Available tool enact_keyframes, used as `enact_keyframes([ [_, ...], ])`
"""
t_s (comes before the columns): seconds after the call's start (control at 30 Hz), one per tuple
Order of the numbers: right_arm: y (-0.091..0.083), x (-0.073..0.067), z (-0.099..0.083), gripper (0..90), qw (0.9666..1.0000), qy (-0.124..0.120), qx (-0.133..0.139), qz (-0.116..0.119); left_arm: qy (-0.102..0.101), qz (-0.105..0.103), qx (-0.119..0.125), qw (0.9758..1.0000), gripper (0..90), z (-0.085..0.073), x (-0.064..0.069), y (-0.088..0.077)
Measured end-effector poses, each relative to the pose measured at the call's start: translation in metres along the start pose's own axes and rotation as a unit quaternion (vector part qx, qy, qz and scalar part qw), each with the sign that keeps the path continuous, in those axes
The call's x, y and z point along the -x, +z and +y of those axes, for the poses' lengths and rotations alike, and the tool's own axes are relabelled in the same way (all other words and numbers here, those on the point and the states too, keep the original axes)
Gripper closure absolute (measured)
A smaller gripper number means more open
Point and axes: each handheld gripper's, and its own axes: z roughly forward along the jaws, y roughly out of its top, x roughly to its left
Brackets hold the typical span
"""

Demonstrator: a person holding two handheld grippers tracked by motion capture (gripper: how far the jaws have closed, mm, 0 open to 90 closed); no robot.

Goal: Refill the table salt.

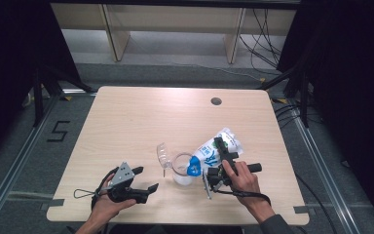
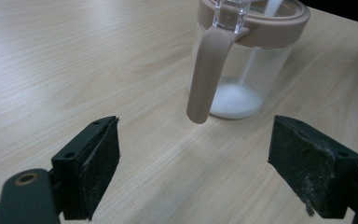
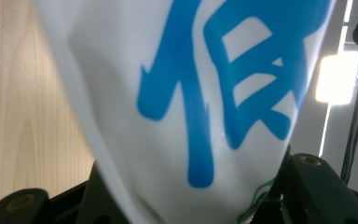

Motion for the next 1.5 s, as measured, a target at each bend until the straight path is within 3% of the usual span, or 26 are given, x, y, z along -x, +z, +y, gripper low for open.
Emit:
enact_keyframes([
  [0.1, 0.0000, 0.0013, 0.0004, 52.7, 0.9999, -0.011, 0.002, -0.002, -0.001, -0.001, 0.000, 1.0000, 15.9, -0.0001, -0.0004, 0.0009],
  [0.13, 0.0008, 0.0044, 0.0008, 52.8, 0.9992, -0.038, 0.011, -0.005, 0.000, 0.002, -0.001, 1.0000, 15.9, -0.0003, 0.0000, 0.0008],
  [0.17, -0.0001, 0.0001, 0.0000, 52.9, 1.0000, -0.008, 0.002, -0.001, 0.003, -0.001, -0.002, 1.0000, 16.0, 0.0000, -0.0003, 0.0003],
  [0.2, -0.0003, -0.0001, 0.0000, 52.9, 1.0000, -0.004, 0.000, 0.000, 0.000, 0.002, -0.001, 1.0000, 15.9, 0.0000, 0.0003, 0.0000],
  [0.43, -0.0003, 0.0007, -0.0001, 53.3, 1.0000, -0.006, 0.001, -0.004, 0.000, 0.001, 0.000, 1.0000, 15.9, 0.0001, -0.0001, 0.0006],
  [0.47, -0.0003, 0.0014, -0.0001, 53.4, 0.9999, -0.011, 0.002, -0.005, 0.000, -0.001, -0.002, 1.0000, 16.0, 0.0001, -0.0006, 0.0006],
  [0.5, 0.0004, 0.0046, 0.0005, 53.5, 0.9993, -0.035, 0.010, -0.009, 0.000, 0.001, -0.001, 1.0000, 15.9, -0.0001, -0.0003, 0.0008],
  [0.53, 0.0004, 0.0046, 0.0005, 53.5, 0.9993, -0.035, 0.010, -0.009, 0.000, 0.000, -0.002, 1.0000, 15.9, -0.0002, -0.0002, 0.0007],
  [0.6, -0.0012, 0.0009, 0.0001, 53.7, 0.9999, -0.010, -0.003, -0.004, 0.001, -0.001, -0.001, 1.0000, 16.0, 0.0000, -0.0002, 0.0006],
  [0.77, 0.0002, 0.0043, 0.0002, 54.1, 0.9994, -0.031, 0.010, -0.010, 0.001, -0.001, -0.003, 1.0000, 16.0, -0.0003, -0.0002, 0.0006],
  [0.83, -0.0008, 0.0024, 0.0000, 54.3, 0.9998, -0.018, 0.002, -0.005, -0.001, -0.001, 0.001, 1.0000, 16.0, -0.0002, -0.0004, 0.0012],
  [0.9, 0.0002, 0.0039, 0.0001, 54.7, 0.9995, -0.028, 0.010, -0.009, -0.002, 0.003, -0.003, 1.0000, 16.0, -0.0005, 0.0002, 0.0010],
  [0.93, -0.0004, 0.0016, -0.0004, 54.8, 0.9999, -0.010, 0.005, -0.006, 0.000, 0.002, -0.004, 1.0000, 16.0, -0.0004, 0.0001, 0.0007],
  [1.07, -0.0003, 0.0014, -0.0005, 55.3, 0.9999, -0.010, 0.005, -0.005, -0.001, 0.002, -0.001, 1.0000, 16.0, -0.0003, -0.0002, 0.0010],
  [1.13, -0.0006, -0.0003, -0.0008, 55.5, 1.0000, 0.003, 0.000, 0.002, 0.000, 0.002, -0.004, 1.0000, 15.9, -0.0003, 0.0002, 0.0006],
  [1.3, -0.0002, 0.0013, -0.0005, 55.7, 1.0000, -0.009, 0.003, 0.002, 0.000, 0.003, -0.004, 1.0000, 16.0, -0.0003, 0.0001, 0.0006],
  [1.33, -0.0015, -0.0003, -0.0004, 55.7, 0.9999, 0.002, -0.008, 0.007, 0.001, -0.001, -0.004, 1.0000, 15.9, -0.0003, -0.0002, 0.0005],
  [1.5, -0.0012, -0.0001, -0.0006, 55.8, 1.0000, 0.002, -0.005, 0.007, 0.001, 0.002, -0.005, 1.0000, 15.9, -0.0003, 0.0001, 0.0004],
])
